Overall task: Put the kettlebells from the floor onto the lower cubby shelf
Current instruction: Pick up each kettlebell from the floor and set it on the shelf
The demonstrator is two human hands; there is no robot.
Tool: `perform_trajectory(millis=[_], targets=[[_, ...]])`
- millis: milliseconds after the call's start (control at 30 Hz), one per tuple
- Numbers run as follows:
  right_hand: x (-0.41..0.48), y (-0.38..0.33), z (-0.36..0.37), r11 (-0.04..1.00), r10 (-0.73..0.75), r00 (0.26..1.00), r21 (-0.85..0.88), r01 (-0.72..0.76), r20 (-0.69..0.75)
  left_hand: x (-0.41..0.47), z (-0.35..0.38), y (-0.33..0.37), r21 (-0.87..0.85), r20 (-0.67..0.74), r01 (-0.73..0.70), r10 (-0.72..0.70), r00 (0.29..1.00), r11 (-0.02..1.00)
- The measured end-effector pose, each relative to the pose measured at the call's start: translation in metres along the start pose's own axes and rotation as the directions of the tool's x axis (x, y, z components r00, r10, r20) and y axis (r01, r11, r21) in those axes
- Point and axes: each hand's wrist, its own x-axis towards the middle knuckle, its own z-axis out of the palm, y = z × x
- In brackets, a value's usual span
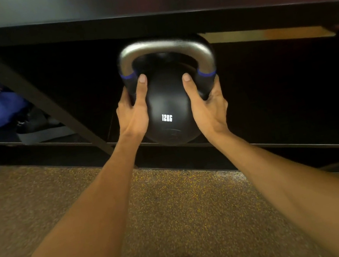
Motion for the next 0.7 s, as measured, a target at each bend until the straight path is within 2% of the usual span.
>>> perform_trajectory(millis=[167, 433, 700], targets=[[0.001, -0.002, 0.021, 0.999, -0.009, 0.997, 0.032, 0.007, 0.08, 0.014, -0.019, -0.003, 0.043, -0.043, 0.008, -0.006, 0.999, 0.999], [-0.002, 0.001, 0.042, 0.997, -0.021, 0.994, 0.081, 0.012, 0.107, 0.022, -0.043, -0.011, -0.025, -0.037, 0.011, -0.012, 0.999, 1.0], [0.008, -0.001, 0.056, 0.997, -0.043, 0.992, 0.073, 0.034, 0.122, 0.034, -0.054, -0.012, -0.011, -0.026, 0.008, -0.009, 1.0, 1.0]])
